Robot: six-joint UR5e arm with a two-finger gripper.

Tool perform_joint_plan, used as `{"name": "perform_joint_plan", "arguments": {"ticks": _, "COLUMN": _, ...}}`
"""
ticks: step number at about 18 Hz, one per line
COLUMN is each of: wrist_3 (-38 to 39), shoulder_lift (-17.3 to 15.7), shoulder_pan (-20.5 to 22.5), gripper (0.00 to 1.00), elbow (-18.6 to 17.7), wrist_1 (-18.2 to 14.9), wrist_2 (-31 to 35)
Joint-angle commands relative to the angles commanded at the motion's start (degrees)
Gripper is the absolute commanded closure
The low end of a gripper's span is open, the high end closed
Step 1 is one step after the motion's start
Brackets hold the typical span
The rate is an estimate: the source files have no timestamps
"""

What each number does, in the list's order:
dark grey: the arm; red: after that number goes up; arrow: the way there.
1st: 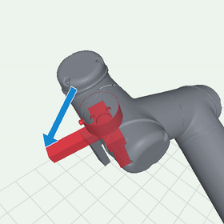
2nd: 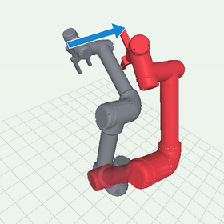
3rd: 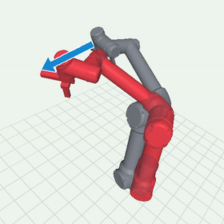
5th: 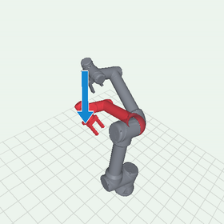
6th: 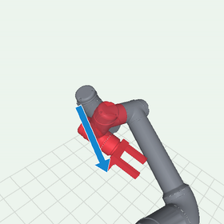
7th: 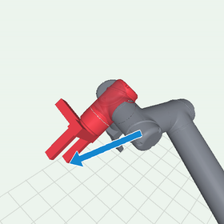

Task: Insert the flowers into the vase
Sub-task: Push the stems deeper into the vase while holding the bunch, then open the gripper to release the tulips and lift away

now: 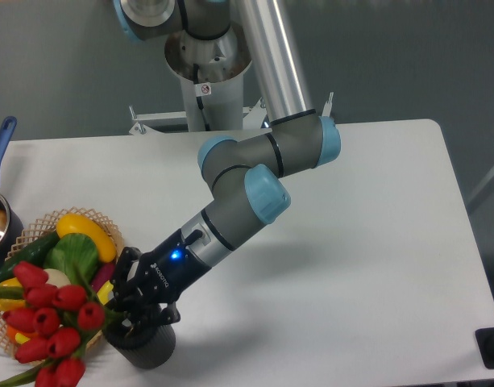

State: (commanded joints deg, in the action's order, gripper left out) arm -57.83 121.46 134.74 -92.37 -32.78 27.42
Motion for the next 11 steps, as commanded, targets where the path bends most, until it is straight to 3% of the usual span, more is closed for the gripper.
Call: {"name": "perform_joint_plan", "arguments": {"ticks": 11, "wrist_3": -2.37, "shoulder_lift": -0.70, "shoulder_pan": 0.97, "gripper": 0.59, "elbow": -2.73, "wrist_1": 0.00, "wrist_2": -0.17}}
